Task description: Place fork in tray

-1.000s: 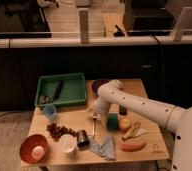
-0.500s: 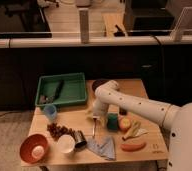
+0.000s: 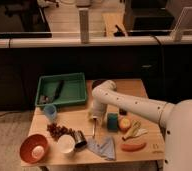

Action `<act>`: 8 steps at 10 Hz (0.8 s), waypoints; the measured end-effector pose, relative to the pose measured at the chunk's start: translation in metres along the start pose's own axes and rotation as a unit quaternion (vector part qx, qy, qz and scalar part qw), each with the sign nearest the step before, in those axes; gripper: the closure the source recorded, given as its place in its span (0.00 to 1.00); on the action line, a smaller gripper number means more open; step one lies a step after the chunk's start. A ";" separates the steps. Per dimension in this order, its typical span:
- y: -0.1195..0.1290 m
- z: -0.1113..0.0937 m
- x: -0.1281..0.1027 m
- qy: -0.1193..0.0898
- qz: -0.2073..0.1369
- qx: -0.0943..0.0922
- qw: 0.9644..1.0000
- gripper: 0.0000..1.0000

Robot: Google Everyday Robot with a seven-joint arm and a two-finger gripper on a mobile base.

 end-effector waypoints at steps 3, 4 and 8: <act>-0.002 0.006 0.003 0.011 -0.038 -0.015 0.999 0.44; -0.004 0.007 0.004 0.015 -0.051 -0.017 0.998 0.44; -0.003 0.005 0.006 0.018 -0.054 -0.018 0.998 0.44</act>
